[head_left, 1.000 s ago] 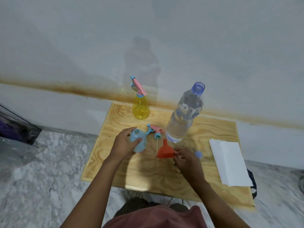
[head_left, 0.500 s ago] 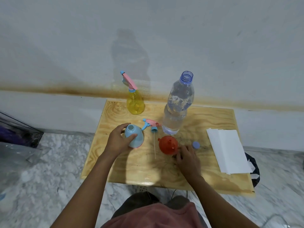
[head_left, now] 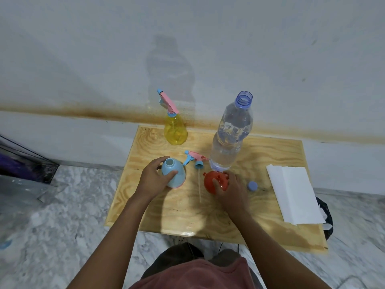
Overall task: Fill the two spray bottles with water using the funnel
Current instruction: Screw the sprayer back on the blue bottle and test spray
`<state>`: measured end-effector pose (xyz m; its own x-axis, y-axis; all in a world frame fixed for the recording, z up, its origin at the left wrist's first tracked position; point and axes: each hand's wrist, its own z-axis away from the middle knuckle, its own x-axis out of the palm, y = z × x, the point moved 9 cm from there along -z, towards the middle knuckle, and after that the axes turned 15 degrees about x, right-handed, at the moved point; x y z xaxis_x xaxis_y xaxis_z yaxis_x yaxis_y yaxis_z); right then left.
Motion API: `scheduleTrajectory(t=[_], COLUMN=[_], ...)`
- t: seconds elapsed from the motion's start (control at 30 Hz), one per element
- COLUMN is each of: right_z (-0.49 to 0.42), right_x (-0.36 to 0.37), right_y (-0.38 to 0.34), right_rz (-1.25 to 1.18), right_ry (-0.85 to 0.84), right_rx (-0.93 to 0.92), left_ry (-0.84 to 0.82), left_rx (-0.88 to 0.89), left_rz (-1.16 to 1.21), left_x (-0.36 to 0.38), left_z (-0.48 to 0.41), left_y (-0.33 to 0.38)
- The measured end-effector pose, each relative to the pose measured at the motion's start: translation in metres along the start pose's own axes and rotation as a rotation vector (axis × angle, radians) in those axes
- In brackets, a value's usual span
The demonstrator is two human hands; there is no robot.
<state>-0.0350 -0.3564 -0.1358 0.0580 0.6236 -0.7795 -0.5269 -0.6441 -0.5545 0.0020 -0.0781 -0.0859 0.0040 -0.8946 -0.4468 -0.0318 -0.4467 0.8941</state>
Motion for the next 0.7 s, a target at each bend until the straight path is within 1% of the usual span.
scheduleTrajectory(t=[0.07,0.1,0.13,0.2,0.27,0.37,0.53,0.6,0.7], right_z=[0.011,0.014,0.016,0.013,0.003,-0.011,-0.025,-0.027,-0.031], right_x=[-0.011,-0.011,-0.007,0.005,0.018,0.043,0.073,0.079,0.082], right_y=[-0.026,-0.040,-0.053,-0.075,-0.089,-0.093,-0.081,-0.078,-0.079], right_rz=[-0.022,-0.019,-0.012,-0.015,-0.024,0.069,0.079,0.059,0.035], right_ry=[0.081,0.087,0.067,-0.020,-0.112,-0.229,-0.291,-0.301,-0.269], right_rx=[-0.133,-0.199,-0.251,-0.271,-0.195,-0.040,0.126,0.165,0.186], left_ry=[0.003,0.003,-0.003,-0.029,-0.058,-0.082,-0.113,-0.106,-0.095], left_rx=[0.004,0.002,-0.004,-0.019,-0.027,-0.039,-0.043,-0.034,-0.020], left_rz=[-0.010,-0.009,-0.004,0.012,0.016,0.031,0.004,-0.018,-0.048], left_x=[0.000,0.001,0.002,0.006,0.009,0.011,0.016,0.015,0.009], left_z=[0.000,0.000,0.000,0.001,0.002,0.003,-0.001,-0.003,-0.004], left_y=[-0.001,-0.001,-0.003,-0.007,-0.014,-0.024,-0.034,-0.033,-0.033])
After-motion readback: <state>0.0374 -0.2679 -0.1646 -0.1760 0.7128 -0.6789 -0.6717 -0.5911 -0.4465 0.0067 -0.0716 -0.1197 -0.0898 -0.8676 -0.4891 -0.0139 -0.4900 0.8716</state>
